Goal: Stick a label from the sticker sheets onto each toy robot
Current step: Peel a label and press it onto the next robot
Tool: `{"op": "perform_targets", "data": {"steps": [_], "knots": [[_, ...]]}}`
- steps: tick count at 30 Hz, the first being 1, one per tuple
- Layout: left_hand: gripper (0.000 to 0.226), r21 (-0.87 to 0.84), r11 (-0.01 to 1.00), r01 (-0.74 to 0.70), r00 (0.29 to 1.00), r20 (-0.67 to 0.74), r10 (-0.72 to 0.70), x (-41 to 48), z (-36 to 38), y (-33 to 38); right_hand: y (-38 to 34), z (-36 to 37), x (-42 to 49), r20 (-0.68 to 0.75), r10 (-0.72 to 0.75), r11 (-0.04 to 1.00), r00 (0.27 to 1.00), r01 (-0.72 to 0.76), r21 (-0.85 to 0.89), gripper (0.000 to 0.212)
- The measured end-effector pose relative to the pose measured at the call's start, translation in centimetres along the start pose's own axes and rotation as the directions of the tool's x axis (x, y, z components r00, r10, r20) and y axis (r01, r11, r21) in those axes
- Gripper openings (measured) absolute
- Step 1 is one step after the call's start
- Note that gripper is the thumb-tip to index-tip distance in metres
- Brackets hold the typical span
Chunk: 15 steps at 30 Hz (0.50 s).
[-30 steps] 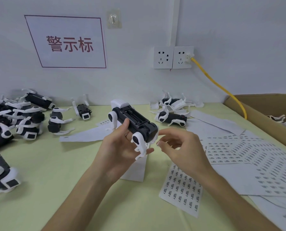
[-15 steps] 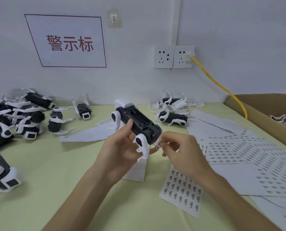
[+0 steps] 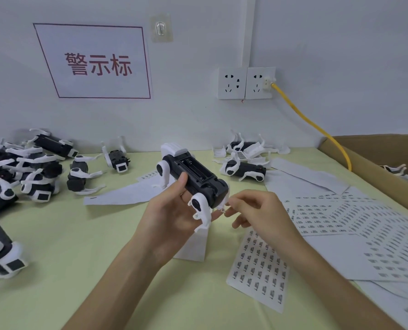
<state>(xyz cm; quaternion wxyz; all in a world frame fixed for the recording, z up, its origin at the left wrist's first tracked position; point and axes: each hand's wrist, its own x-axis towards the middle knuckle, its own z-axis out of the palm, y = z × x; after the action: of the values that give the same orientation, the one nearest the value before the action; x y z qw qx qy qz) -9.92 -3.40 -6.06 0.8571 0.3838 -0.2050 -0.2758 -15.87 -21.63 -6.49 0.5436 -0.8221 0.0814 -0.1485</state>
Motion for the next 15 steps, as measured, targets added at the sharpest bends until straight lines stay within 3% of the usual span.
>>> {"op": "perform_targets", "data": {"steps": [5, 9, 15], "knots": [[0.024, 0.039, 0.999, -0.01, 1.0, 0.022, 0.009, 0.1, -0.6, -0.2, -0.2, 0.0, -0.1, 0.1, 0.109, 0.984, 0.989, -0.122, 0.132, 0.011], [0.044, 0.122, 0.992, -0.009, 0.994, 0.11, -0.005, 0.2, -1.3, -0.4, 0.0, 0.0, -0.1, 0.105, 0.123, 0.977, 0.987, -0.139, 0.164, 0.007], [0.043, 0.163, 0.987, -0.01, 0.991, 0.136, -0.012, 0.2, -1.3, -0.4, 0.1, 0.2, -0.2, 0.075, 0.078, 0.979, 0.994, -0.09, 0.182, 0.012]]}}
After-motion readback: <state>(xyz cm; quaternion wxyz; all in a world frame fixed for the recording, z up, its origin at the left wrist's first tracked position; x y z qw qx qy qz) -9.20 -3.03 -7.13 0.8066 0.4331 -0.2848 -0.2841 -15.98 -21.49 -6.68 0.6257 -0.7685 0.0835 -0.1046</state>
